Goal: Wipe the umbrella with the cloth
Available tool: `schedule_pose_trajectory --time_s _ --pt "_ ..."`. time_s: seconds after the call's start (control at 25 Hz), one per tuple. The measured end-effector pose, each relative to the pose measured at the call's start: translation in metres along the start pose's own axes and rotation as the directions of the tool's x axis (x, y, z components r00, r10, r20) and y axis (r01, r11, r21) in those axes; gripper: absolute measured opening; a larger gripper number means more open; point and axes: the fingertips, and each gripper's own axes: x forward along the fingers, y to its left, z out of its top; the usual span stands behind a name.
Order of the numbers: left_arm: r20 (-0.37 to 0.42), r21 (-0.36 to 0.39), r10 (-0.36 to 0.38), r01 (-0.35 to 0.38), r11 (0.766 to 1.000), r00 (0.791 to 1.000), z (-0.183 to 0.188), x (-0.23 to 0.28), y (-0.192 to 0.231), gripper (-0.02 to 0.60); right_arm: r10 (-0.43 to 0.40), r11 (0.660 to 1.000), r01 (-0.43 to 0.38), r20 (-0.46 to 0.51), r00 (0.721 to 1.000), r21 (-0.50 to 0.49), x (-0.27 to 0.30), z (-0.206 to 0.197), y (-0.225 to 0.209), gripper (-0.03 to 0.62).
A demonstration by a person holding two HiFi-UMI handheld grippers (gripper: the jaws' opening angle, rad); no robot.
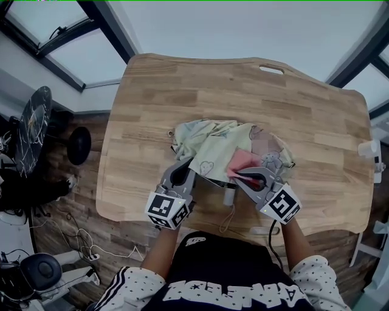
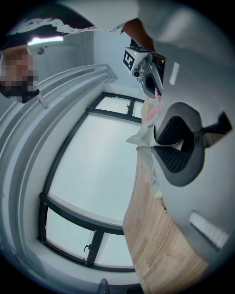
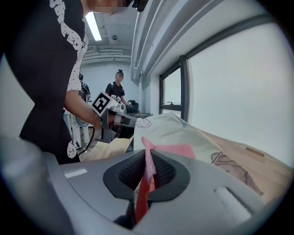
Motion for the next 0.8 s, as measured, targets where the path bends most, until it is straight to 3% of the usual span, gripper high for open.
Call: schedule_pose_trajectory --time_s 0.8 --pt "-0.004 0.011 -0.012 0.012 1.000 1.000 0.001 0.003 -0.001 0.000 0.099 0.993 -0.099 -0.008 0.995 0.066 -0.011 -0.013 0.053 0.026"
